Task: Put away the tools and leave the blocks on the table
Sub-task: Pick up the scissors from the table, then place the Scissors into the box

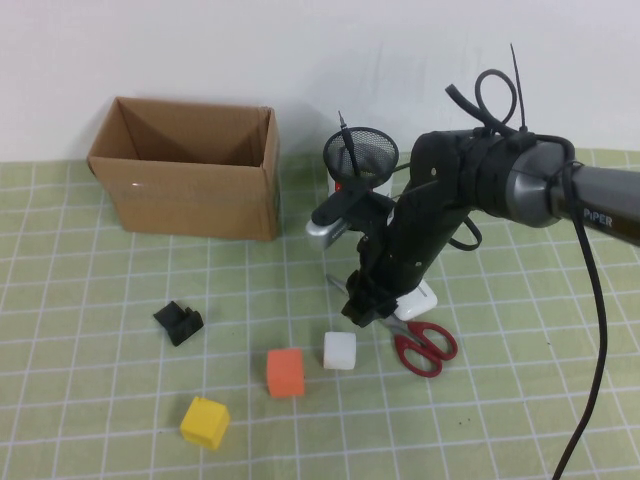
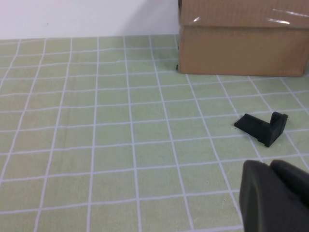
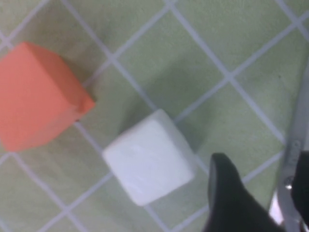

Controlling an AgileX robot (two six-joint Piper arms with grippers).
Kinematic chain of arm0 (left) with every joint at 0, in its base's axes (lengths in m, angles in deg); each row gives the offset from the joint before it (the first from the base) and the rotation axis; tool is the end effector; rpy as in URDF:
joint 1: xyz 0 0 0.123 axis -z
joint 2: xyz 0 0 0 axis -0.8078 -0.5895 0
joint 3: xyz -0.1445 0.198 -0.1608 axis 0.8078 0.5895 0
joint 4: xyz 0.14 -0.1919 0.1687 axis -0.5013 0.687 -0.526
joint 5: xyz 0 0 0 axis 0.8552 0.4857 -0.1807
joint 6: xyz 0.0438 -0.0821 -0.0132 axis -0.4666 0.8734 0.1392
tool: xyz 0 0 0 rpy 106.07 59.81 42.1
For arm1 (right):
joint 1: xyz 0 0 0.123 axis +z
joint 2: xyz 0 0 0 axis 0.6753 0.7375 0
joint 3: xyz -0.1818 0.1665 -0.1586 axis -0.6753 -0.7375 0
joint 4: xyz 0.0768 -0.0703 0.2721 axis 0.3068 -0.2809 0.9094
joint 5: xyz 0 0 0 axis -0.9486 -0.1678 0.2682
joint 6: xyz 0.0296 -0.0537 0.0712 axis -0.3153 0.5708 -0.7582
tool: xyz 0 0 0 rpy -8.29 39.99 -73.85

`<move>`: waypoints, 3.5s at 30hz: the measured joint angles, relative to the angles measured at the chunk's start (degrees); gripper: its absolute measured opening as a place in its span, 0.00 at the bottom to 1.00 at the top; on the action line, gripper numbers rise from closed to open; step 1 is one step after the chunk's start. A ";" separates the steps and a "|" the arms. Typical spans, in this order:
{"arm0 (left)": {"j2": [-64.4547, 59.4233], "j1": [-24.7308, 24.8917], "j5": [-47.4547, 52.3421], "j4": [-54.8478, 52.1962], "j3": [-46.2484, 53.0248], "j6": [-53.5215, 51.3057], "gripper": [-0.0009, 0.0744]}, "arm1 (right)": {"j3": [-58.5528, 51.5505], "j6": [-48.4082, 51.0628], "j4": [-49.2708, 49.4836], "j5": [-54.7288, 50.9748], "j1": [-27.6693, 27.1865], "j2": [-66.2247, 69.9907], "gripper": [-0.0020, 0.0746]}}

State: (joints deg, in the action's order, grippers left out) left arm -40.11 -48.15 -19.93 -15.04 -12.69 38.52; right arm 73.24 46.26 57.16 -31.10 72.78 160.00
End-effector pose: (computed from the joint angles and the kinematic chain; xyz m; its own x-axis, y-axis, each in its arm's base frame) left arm 0.0874 -0.0072 0.1720 -0.2715 0.0938 -0.9579 0.1018 0.9925 0.0683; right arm 0.4092 0.2635 0.1817 -0.5635 -0.7260 -0.3942 -0.8074 0.5849 0.0768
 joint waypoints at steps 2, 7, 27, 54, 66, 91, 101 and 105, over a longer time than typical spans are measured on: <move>0.00 0.00 0.00 0.00 0.00 0.00 0.01 | 0.00 0.00 -0.02 0.24 -0.27 0.55 0.35; 0.00 0.00 0.09 0.09 0.00 0.00 0.01 | 0.00 0.23 -1.22 1.05 -0.63 1.29 0.35; 0.00 0.00 0.09 0.09 0.00 0.00 0.01 | 0.00 2.19 -9.11 1.69 -0.21 4.23 0.23; 0.00 0.00 0.09 0.09 0.00 0.00 0.01 | -22.97 -3.63 -0.67 49.92 1.67 -23.06 0.02; 0.00 0.00 0.09 0.09 0.00 0.00 0.01 | -22.87 -31.22 -16.23 88.80 -0.32 -13.57 0.02; 0.00 0.00 0.09 0.09 0.00 0.00 0.01 | 42.72 -18.06 -18.74 33.80 9.03 10.01 0.02; 0.00 0.00 0.09 0.09 0.00 0.00 0.01 | 50.25 -11.20 -17.98 35.35 10.16 19.89 0.02; 0.00 0.00 0.09 0.09 0.00 0.00 0.01 | 50.25 -11.20 -19.77 35.35 10.16 19.89 0.02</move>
State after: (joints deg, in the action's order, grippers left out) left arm -40.11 -48.15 -19.84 -14.95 -12.69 38.52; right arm 123.49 35.06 37.38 4.24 82.94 179.89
